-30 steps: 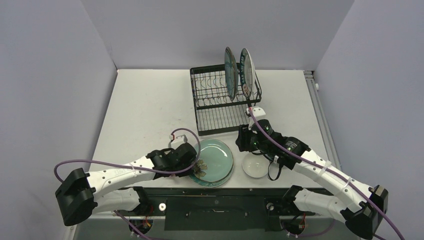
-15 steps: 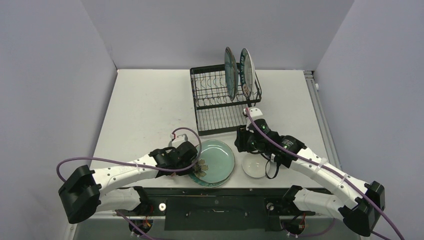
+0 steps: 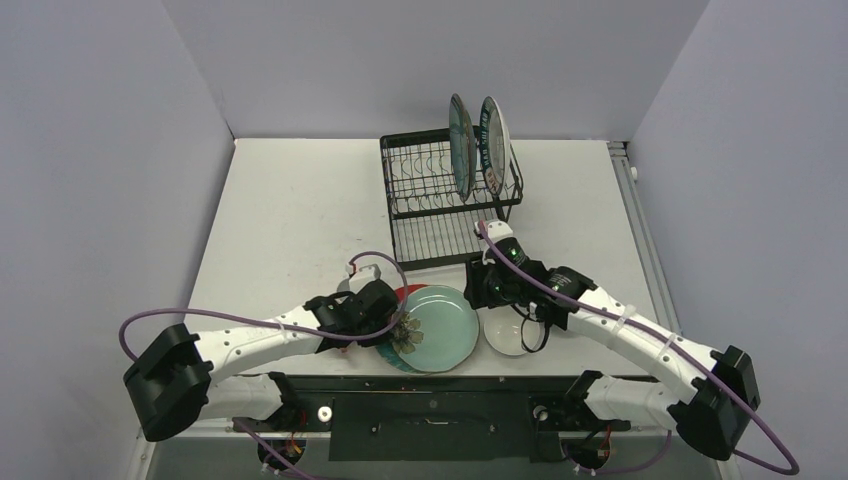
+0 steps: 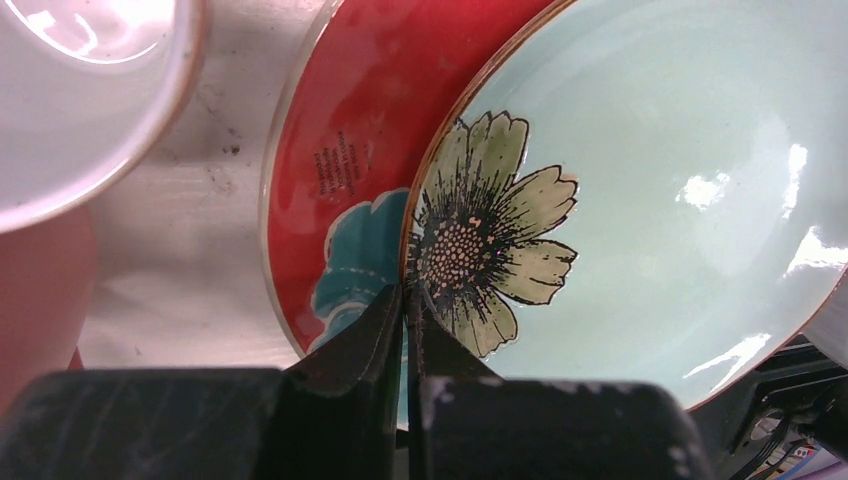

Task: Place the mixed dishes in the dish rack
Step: Pick up the plate from the corner of the board.

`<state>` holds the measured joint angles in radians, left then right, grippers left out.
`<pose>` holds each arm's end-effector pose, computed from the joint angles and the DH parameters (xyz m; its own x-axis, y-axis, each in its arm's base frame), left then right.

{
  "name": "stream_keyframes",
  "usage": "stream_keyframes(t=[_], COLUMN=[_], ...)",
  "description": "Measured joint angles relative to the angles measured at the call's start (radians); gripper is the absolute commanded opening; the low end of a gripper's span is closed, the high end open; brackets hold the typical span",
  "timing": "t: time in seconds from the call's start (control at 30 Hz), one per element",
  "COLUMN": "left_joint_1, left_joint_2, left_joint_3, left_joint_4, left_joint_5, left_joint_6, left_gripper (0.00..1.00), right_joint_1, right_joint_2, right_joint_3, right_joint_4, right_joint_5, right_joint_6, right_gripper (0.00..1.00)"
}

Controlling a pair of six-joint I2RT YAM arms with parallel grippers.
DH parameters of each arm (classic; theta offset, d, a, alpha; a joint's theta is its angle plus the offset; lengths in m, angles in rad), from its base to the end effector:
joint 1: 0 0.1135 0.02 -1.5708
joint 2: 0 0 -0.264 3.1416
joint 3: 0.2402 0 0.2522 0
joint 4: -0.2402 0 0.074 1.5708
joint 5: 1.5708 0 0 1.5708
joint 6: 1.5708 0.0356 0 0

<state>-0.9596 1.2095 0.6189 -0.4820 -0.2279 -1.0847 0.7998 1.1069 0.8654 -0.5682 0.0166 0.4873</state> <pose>0.1302 -0.1719 0.1784 -0.8861 -0.2363 -0.3987 -0.1019 0.9385 -0.3298 0.1605 0.1643 0.2699 -0.7779 -0.1288 -0.6151 -0.3903 0.8661 0.3123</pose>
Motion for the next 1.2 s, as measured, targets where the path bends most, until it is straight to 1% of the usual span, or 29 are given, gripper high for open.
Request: stream_keyframes(t=[0.57,1.03,1.2], left_joint_1=[0.003,0.006,0.007], left_joint_2=[0.013,0.015,0.015], left_joint_3=[-0.009,-0.028,-0.039], left_joint_4=[0.045,0.089,0.1], left_joint_5=[0.004,0.015,0.015], left_joint_6=[0.009,0.009,0.008], left_gripper=[0.0,0.0,0.0], right_joint_1=[-0.054,-0.117,-0.126], right_joint_2=[0.117,0.201,0.219], right_joint_3=[-0.033,-0.066,-0.072], right_joint_4=[-0.002,0.041,0.063], right_joint_5=[-0.101,-0.221,-0.264], right_joint_6=[0.0,0.006,0.014], right_gripper=[0.46,0.46,0.43])
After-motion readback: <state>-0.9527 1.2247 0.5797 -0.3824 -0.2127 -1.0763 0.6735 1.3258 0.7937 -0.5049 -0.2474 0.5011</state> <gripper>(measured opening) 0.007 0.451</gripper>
